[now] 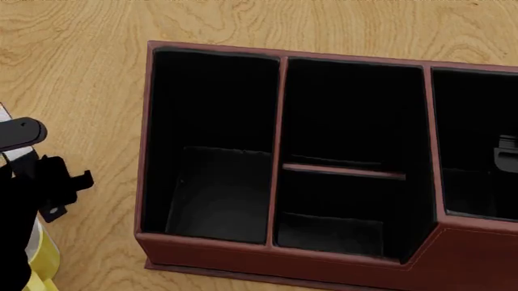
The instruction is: Pick up the book and place it in the back compartment of the caddy.
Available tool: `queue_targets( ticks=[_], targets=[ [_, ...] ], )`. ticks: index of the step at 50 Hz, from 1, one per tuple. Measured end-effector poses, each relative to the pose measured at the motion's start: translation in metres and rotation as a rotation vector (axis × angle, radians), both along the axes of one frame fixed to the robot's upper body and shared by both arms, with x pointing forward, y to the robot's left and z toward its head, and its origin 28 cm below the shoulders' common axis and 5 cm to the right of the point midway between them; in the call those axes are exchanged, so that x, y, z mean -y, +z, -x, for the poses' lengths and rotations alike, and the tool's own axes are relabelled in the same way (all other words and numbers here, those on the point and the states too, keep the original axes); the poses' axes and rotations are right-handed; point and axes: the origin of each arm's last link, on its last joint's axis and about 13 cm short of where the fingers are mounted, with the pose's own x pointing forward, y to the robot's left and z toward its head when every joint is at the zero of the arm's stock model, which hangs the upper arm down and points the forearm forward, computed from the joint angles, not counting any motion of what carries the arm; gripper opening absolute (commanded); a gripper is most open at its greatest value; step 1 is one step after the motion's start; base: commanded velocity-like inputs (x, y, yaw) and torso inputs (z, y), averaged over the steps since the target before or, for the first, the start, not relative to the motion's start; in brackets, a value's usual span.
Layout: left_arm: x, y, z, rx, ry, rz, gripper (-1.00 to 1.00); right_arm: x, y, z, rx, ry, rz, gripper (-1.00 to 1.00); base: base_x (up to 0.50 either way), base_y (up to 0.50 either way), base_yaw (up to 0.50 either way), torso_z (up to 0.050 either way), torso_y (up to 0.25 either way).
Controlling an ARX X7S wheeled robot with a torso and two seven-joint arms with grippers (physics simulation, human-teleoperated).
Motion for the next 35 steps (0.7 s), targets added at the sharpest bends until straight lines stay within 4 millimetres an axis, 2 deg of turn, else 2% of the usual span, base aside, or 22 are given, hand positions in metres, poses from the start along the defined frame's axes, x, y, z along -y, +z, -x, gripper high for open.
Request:
queue_targets(
  ticks=[23,35],
  targets=[
    [-0.007,0.004,-0.002,0.016,0.055,-0.051,-1.0,0.001,0.001,0.002,0.0,-0.004,0.002,1.0,0.0,0.0,0.0,0.0,-0.002],
    [0.005,0.01,-0.002,0.061,-0.045,0.045,-1.0,0.001,0.002,0.004,0.001,-0.009,0.007,1.0,0.0,0.0,0.0,0.0,0.0]
  ],
)
